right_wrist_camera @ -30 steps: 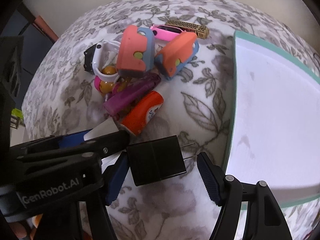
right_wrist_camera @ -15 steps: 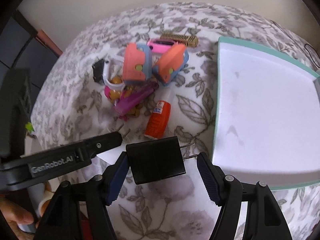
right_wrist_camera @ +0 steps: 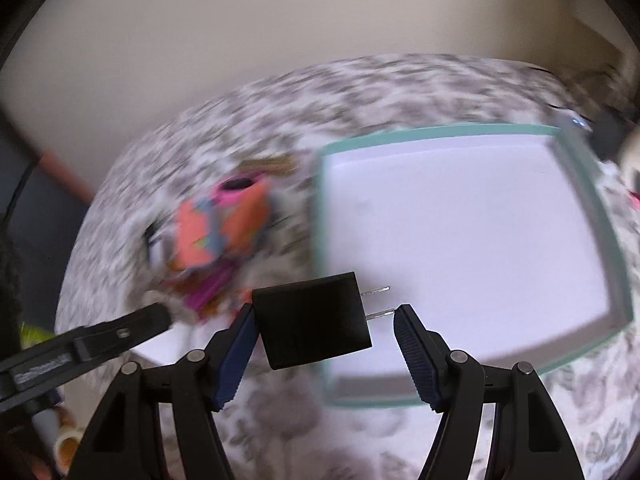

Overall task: Organize rigid objects
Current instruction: 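Carry both chargers into the white tray and open both tools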

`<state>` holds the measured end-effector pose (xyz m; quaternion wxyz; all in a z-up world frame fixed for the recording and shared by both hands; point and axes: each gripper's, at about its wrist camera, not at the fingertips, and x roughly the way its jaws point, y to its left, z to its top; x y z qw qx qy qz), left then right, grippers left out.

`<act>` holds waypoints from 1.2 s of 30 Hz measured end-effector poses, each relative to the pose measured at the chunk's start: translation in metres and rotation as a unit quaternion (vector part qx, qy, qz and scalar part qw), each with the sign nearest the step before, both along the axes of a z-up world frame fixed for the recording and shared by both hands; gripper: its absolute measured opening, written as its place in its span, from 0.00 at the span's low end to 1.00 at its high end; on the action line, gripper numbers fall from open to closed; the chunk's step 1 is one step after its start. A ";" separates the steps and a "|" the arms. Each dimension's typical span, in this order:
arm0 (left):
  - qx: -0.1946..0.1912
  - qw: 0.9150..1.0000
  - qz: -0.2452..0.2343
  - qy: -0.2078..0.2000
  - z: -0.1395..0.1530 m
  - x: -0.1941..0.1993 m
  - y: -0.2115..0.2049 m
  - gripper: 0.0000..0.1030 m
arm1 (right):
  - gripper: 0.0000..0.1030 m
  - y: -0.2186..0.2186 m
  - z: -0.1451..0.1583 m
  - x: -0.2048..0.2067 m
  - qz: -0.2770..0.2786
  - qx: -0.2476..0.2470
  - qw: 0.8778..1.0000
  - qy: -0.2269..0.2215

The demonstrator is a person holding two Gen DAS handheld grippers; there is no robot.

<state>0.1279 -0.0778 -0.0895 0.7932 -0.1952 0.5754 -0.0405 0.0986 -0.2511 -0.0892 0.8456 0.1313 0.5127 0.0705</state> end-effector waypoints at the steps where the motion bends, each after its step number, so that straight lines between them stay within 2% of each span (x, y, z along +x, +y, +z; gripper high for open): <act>1: 0.000 1.000 -0.006 -0.002 -0.002 0.007 -0.010 0.49 | 0.70 -0.008 -0.001 0.003 -0.018 -0.003 1.000 0.001; 4: -0.005 1.000 -0.023 -0.006 0.007 0.005 -0.016 0.49 | 0.70 -0.036 -0.004 0.012 -0.069 -0.027 0.997 -0.001; 8: 0.002 0.998 -0.055 -0.015 0.004 0.024 -0.057 0.49 | 0.70 -0.066 -0.010 0.021 -0.117 -0.066 0.991 -0.006; 13: 0.011 0.996 -0.080 -0.031 -0.007 0.047 -0.091 0.49 | 0.70 -0.095 -0.018 0.032 -0.158 -0.096 0.983 -0.010; 17: 0.017 0.995 -0.090 -0.027 -0.023 0.063 -0.107 0.49 | 0.70 -0.109 -0.024 0.037 -0.185 -0.108 0.977 -0.010; 23: 0.019 0.995 -0.099 -0.024 -0.042 0.077 -0.122 0.49 | 0.70 -0.124 -0.034 0.044 -0.201 -0.115 0.973 -0.008; 32: 0.019 0.993 -0.112 -0.039 -0.042 0.078 -0.128 0.50 | 0.70 -0.124 -0.041 0.054 -0.188 -0.146 0.971 -0.011; 36: 0.014 0.993 -0.106 -0.040 -0.040 0.075 -0.124 0.68 | 0.71 -0.124 -0.041 0.054 -0.186 -0.147 0.971 -0.011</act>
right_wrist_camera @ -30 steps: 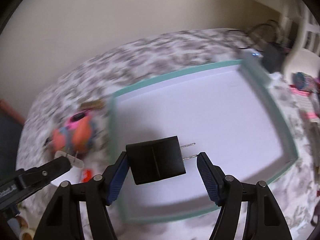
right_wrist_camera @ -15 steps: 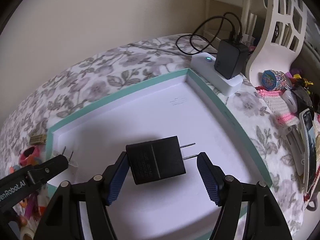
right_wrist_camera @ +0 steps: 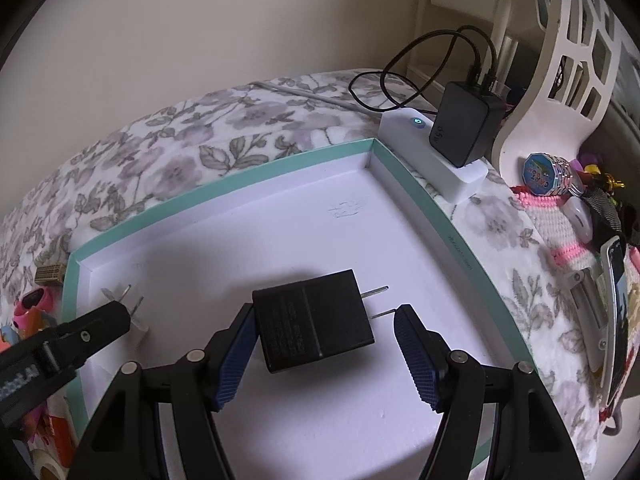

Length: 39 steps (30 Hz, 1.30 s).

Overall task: Organize rigid objects
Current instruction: 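Carry both chargers into the white tray and open both tools, then grasp the white smartwatch with the left tool while the right tool grasps the orange glue bottle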

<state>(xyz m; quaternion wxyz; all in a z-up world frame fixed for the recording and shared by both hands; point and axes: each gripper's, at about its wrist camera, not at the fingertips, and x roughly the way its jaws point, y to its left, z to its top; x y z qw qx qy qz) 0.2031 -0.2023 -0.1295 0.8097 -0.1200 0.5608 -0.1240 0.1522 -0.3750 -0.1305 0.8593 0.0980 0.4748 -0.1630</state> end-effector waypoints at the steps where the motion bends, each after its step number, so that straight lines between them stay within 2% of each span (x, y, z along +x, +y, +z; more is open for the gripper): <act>1: 0.000 1.000 0.001 -0.001 0.001 0.000 0.000 0.69 | 0.71 -0.001 0.000 0.000 -0.001 0.001 1.000 0.000; 2: 0.001 1.000 0.002 -0.003 0.002 -0.001 0.001 0.69 | 0.72 -0.002 0.000 -0.001 -0.002 0.003 1.000 -0.001; 4: 0.002 1.000 0.005 -0.006 0.005 -0.004 0.003 0.70 | 0.80 -0.003 0.001 -0.002 -0.002 0.006 1.000 -0.004; 6: 0.005 1.000 0.010 -0.013 0.010 -0.007 0.006 0.70 | 0.81 -0.004 0.002 -0.004 -0.002 0.010 1.000 -0.006; 8: 0.007 1.000 0.014 -0.016 0.013 -0.010 0.009 0.75 | 0.83 -0.005 0.004 -0.007 -0.003 0.015 1.000 -0.008; 9: 0.007 1.000 0.017 -0.021 0.016 -0.013 0.012 0.85 | 0.86 -0.005 0.004 -0.008 -0.003 0.018 1.000 -0.008; 10: 0.008 0.999 0.019 -0.024 0.018 -0.014 0.013 0.88 | 0.89 -0.006 0.004 -0.009 -0.003 0.021 1.000 -0.009; 13: 0.019 0.999 0.028 -0.040 0.026 -0.019 0.018 0.89 | 1.00 -0.006 0.004 -0.013 0.000 0.026 1.000 -0.008; 16: 0.036 0.997 0.040 -0.060 0.033 -0.024 0.026 0.94 | 1.00 -0.004 0.007 -0.018 0.006 0.028 1.000 -0.012; 22: 0.057 0.992 0.074 -0.085 0.045 -0.034 0.049 0.94 | 1.00 -0.001 0.018 -0.029 0.018 0.042 0.998 -0.033; 28: 0.093 0.982 0.112 -0.123 0.072 -0.046 0.069 0.94 | 1.00 0.002 0.049 -0.041 0.010 0.049 0.994 -0.095; 31: 0.115 0.976 0.119 -0.138 0.088 -0.054 0.078 0.94 | 1.00 0.006 0.061 -0.043 0.022 0.057 0.992 -0.107; 35: 0.152 0.968 0.124 -0.158 0.112 -0.062 0.088 0.94 | 1.00 0.021 0.081 -0.044 0.029 0.032 0.992 -0.120; 39: 0.153 0.960 0.151 -0.178 0.133 -0.073 0.107 0.94 | 1.00 0.039 0.107 -0.052 0.038 0.027 0.986 -0.163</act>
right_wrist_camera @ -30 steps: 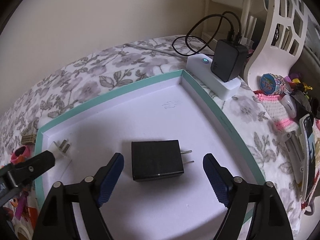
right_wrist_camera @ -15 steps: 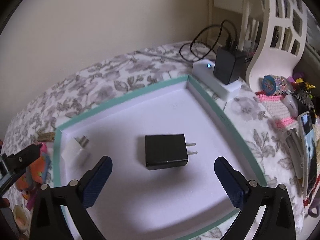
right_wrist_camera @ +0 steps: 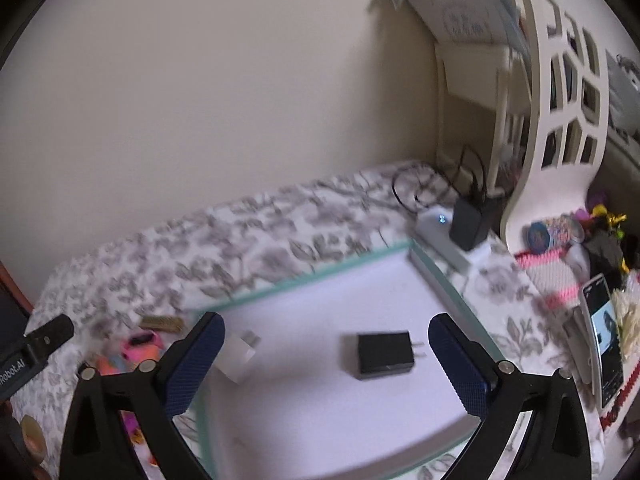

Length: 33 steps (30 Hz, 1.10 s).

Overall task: Organize rigid objects
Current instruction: 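Grasp the white smartwatch with the left tool while the right tool grasps the orange glue bottle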

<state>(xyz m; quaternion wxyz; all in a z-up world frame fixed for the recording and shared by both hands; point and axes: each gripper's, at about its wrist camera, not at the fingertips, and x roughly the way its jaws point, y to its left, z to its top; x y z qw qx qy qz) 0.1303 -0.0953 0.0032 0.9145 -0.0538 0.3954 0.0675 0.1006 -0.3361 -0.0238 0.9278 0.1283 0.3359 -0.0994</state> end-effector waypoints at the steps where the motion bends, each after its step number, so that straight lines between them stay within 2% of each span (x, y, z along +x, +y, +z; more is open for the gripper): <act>1: -0.002 1.000 0.004 -0.002 0.001 -0.002 0.002 0.94 | 1.00 0.005 0.005 0.000 0.001 -0.002 1.000 -0.004; 4: -0.007 1.000 0.019 -0.008 0.003 -0.007 0.015 0.94 | 1.00 0.019 0.015 0.000 0.011 -0.016 1.000 -0.015; 8: -0.002 1.000 0.031 0.004 -0.003 -0.007 0.028 0.94 | 1.00 0.037 0.017 0.001 0.023 -0.048 0.998 -0.019; 14: -0.001 0.997 0.071 0.040 -0.016 -0.004 0.067 0.94 | 1.00 0.057 0.017 -0.001 0.062 -0.037 0.997 -0.017; 17: -0.006 0.992 0.104 0.070 -0.028 -0.003 0.092 0.94 | 1.00 0.078 0.009 0.007 0.100 -0.040 0.994 0.012; 23: -0.030 0.976 0.171 0.130 -0.055 -0.007 0.142 0.94 | 1.00 0.123 -0.023 0.025 0.180 0.001 0.980 0.079; 30: -0.062 0.969 0.180 0.156 -0.070 -0.004 0.157 0.94 | 0.99 0.179 -0.057 0.025 0.252 -0.043 0.959 0.125; 33: -0.073 0.964 0.188 0.170 -0.079 0.000 0.165 0.94 | 0.93 0.194 -0.068 0.024 0.272 -0.054 0.950 0.141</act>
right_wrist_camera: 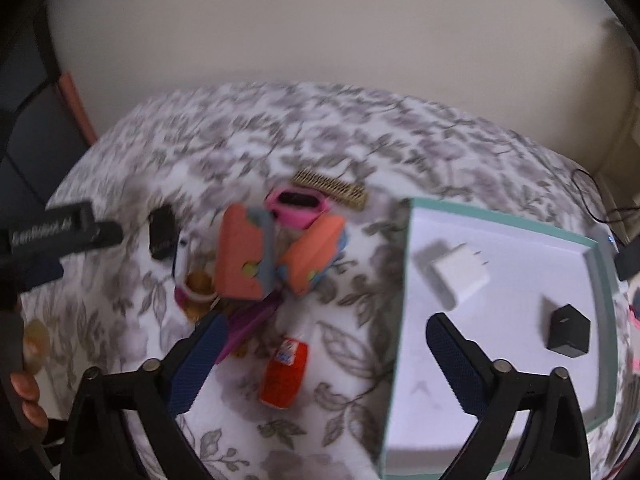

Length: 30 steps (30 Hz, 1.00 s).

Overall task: Organize rigid objects
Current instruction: 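Grasp the white smartwatch with the left tool while the right tool grasps the orange glue bottle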

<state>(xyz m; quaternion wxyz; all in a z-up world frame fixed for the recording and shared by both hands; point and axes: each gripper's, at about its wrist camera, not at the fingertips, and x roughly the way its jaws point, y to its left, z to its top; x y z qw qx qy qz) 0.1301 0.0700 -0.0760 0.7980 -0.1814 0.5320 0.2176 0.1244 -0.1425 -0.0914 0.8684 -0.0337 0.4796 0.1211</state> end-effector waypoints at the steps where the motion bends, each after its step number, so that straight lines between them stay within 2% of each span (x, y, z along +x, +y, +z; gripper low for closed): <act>1: -0.005 1.000 0.002 0.001 -0.002 0.001 0.003 0.94 | 0.91 0.004 -0.004 0.000 0.006 -0.004 1.000 0.006; 3: -0.016 1.000 0.005 -0.002 -0.004 0.002 0.006 0.94 | 0.89 0.009 -0.012 0.002 0.014 -0.006 1.000 0.020; 10: -0.072 0.997 -0.038 -0.006 -0.009 0.018 -0.010 0.94 | 0.78 0.014 -0.030 0.005 0.015 -0.007 0.998 0.058; 11: -0.074 0.996 -0.044 -0.003 -0.011 0.020 -0.014 0.94 | 0.78 0.014 -0.032 0.005 0.014 -0.005 0.998 0.062; 13: -0.077 0.995 -0.056 0.001 -0.013 0.023 -0.021 0.94 | 0.65 0.013 -0.035 0.006 0.014 -0.007 0.998 0.068; 16: -0.077 0.994 -0.073 0.004 -0.016 0.025 -0.030 0.94 | 0.56 0.013 -0.041 0.007 0.013 -0.007 0.997 0.080; 20: -0.077 0.993 -0.085 0.006 -0.019 0.028 -0.037 0.91 | 0.53 0.010 -0.048 0.008 0.007 -0.004 0.995 0.095; 26: -0.084 0.991 -0.107 0.012 -0.027 0.033 -0.048 0.69 | 0.53 0.005 -0.053 0.012 -0.009 0.014 0.993 0.114; 28: -0.091 0.989 -0.114 0.017 -0.032 0.035 -0.051 0.55 | 0.46 0.005 -0.056 0.012 -0.009 0.011 0.993 0.120; 30: -0.103 0.988 -0.117 0.016 -0.036 0.035 -0.053 0.48 | 0.46 0.004 -0.059 0.013 -0.009 0.006 0.992 0.124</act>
